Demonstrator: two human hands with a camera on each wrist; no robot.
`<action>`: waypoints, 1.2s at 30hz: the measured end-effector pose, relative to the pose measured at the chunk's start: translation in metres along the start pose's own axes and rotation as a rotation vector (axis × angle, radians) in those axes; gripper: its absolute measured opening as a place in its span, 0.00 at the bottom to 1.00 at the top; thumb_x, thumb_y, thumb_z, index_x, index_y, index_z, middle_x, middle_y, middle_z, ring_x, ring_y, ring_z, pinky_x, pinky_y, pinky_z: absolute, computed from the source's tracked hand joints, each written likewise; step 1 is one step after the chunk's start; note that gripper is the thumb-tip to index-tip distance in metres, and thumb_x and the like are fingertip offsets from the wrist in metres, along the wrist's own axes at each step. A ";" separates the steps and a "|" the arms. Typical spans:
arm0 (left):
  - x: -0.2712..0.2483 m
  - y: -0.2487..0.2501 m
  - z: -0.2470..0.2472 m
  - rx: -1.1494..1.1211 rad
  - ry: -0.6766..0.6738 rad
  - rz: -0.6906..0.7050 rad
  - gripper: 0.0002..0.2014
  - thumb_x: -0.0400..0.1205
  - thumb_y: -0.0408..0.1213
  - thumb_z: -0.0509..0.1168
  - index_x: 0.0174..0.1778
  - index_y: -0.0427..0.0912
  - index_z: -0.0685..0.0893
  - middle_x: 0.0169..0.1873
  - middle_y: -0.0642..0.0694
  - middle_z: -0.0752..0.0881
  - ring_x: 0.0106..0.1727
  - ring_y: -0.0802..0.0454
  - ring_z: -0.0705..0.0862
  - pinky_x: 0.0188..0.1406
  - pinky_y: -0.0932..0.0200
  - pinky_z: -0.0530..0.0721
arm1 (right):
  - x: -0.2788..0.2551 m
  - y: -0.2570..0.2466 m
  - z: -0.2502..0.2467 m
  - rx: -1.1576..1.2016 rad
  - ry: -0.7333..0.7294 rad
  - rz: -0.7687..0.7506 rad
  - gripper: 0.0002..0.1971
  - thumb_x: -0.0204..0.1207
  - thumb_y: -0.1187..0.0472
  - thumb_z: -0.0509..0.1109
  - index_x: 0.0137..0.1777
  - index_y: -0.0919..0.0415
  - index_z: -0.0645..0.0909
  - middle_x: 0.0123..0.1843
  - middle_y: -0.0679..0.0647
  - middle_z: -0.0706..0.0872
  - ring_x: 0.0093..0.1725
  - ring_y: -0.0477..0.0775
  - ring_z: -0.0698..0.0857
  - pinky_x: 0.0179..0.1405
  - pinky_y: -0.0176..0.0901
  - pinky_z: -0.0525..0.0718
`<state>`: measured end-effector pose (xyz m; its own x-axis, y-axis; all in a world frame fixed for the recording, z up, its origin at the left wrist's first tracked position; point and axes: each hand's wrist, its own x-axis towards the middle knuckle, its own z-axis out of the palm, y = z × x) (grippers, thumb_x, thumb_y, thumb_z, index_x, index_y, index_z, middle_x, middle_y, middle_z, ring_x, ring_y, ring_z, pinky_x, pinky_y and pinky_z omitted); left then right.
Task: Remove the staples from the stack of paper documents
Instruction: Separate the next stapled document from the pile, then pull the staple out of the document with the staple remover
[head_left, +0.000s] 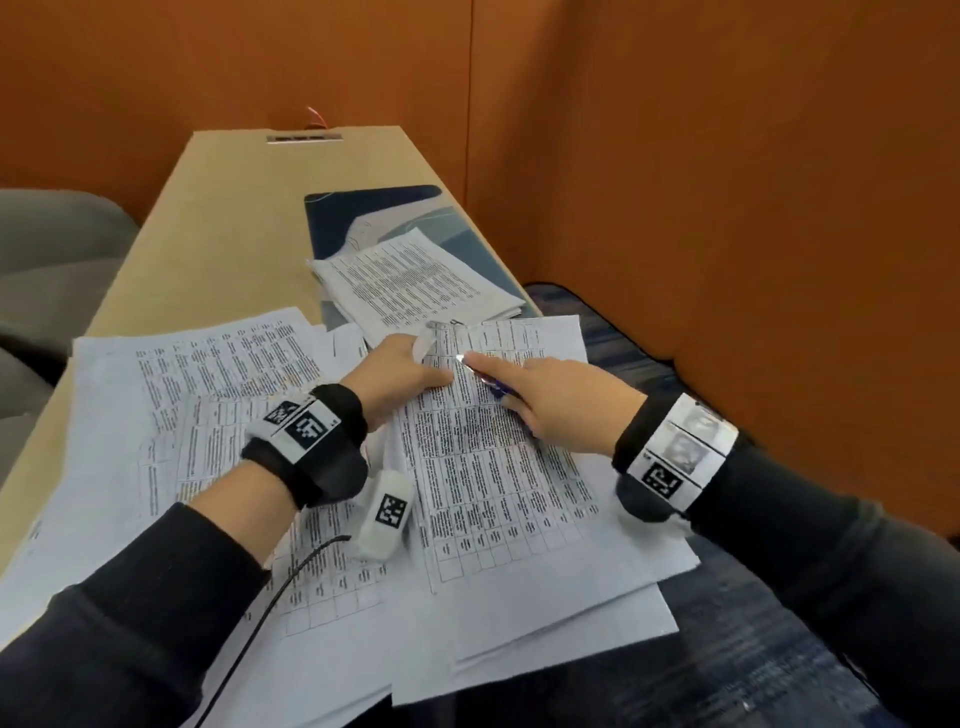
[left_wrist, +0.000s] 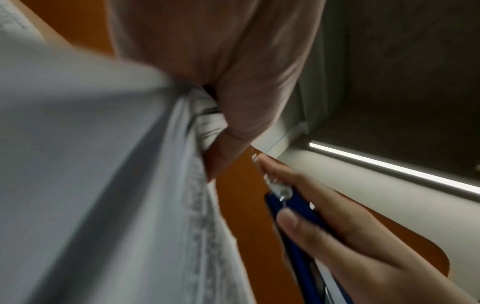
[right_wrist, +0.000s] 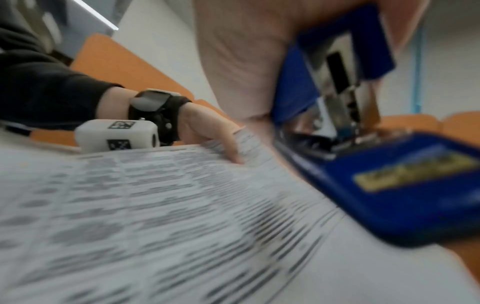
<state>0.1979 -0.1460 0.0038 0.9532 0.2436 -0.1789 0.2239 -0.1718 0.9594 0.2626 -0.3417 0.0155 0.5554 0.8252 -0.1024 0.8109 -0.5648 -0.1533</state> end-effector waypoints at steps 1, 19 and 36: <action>0.004 0.002 0.002 0.063 0.006 -0.007 0.13 0.78 0.24 0.68 0.57 0.34 0.84 0.48 0.35 0.90 0.48 0.38 0.90 0.52 0.43 0.88 | -0.001 0.000 0.001 -0.118 0.081 0.012 0.30 0.89 0.53 0.51 0.85 0.37 0.41 0.55 0.57 0.80 0.42 0.58 0.82 0.39 0.51 0.82; 0.024 -0.023 -0.039 0.079 -0.099 -0.301 0.15 0.80 0.28 0.67 0.63 0.39 0.81 0.56 0.37 0.89 0.56 0.35 0.87 0.55 0.39 0.86 | -0.050 0.170 0.098 0.118 -0.833 0.763 0.06 0.70 0.56 0.72 0.44 0.54 0.88 0.49 0.56 0.89 0.45 0.58 0.84 0.45 0.43 0.76; 0.014 0.004 -0.005 0.047 0.342 0.119 0.15 0.83 0.27 0.60 0.67 0.38 0.76 0.61 0.40 0.84 0.60 0.42 0.84 0.63 0.41 0.81 | -0.047 0.161 -0.022 0.235 -0.504 0.823 0.10 0.72 0.57 0.76 0.45 0.63 0.83 0.38 0.57 0.85 0.34 0.56 0.81 0.35 0.40 0.77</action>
<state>0.2108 -0.1388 0.0060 0.8521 0.5228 0.0241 0.1320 -0.2594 0.9567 0.3713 -0.4721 0.0173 0.7413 0.1107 -0.6619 0.1201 -0.9923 -0.0315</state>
